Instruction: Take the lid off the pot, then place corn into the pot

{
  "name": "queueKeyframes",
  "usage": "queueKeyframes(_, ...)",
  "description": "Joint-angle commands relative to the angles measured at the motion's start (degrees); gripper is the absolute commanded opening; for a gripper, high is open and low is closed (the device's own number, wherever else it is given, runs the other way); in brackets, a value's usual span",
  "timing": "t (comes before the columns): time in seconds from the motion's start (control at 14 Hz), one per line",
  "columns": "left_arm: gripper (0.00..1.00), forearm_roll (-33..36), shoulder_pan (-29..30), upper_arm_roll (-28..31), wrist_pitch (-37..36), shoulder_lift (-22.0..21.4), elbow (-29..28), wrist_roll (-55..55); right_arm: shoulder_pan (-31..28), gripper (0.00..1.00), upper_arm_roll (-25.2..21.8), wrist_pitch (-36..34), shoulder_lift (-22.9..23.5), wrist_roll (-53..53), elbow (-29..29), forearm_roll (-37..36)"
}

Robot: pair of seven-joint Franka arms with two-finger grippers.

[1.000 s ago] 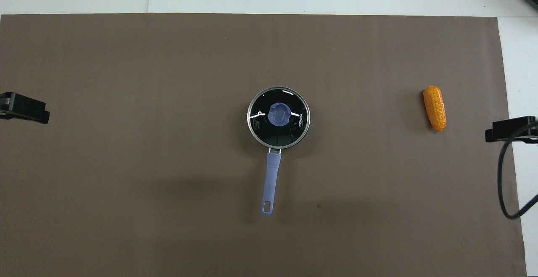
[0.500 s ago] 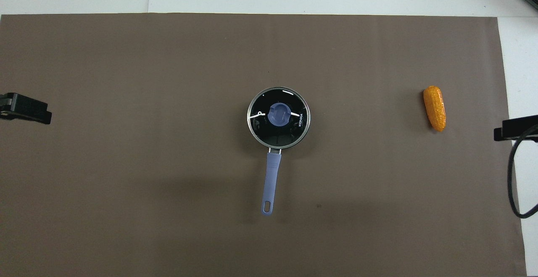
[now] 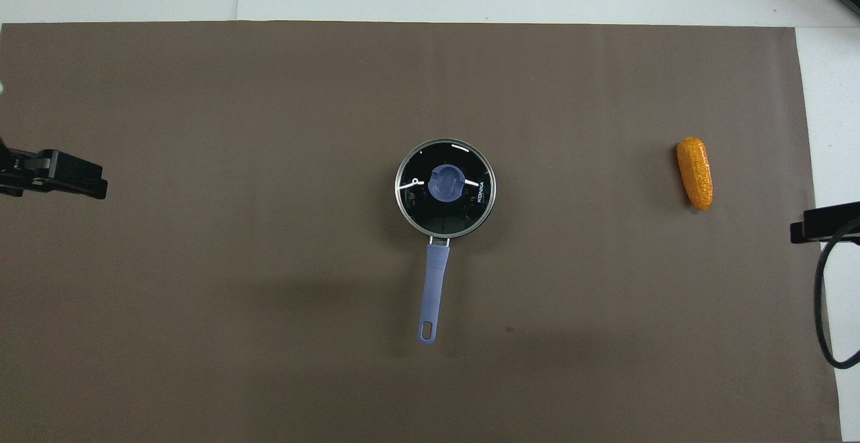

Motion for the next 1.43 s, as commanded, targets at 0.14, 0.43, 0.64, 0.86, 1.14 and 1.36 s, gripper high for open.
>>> queueKeyframes(0.14,1.0,-0.48,-4.7,0.43,6.48,-1.61,-7.88,-0.61,-2.14,1.0,0.14,14.6,0.73,-7.39,-13.9,0.02)
queueKeyframes(0.43,1.0,-0.48,-9.27,0.43,16.58,-1.0,-13.94,-0.7,-3.19,1.0,0.14,21.9,6.0,-13.35,-18.3,0.1)
queueKeyframes(0.64,1.0,-0.48,-12.79,0.43,20.89,2.95,-13.78,-2.01,-6.44,1.0,0.14,28.31,11.01,-20.74,-18.93,0.1)
queueKeyframes(0.86,1.0,-2.32,-14.99,0.43,23.8,5.59,-13.69,-3.77,-6.54,1.0,0.14,38.06,17.24,-22.08,-19.1,0.1)
queueKeyframes(1.14,1.0,-1.89,-22.19,0.52,28.54,11.48,-12.2,-9.82,-6.63,1.0,0.23,51.26,25.69,-22.16,-17.44,0.1)
queueKeyframes(1.36,1.0,-1.36,-25.97,0.52,29.96,14.37,-9.23,-13.34,-6.54,1.0,0.23,55.74,29.39,-21.9,-17.08,0.46)
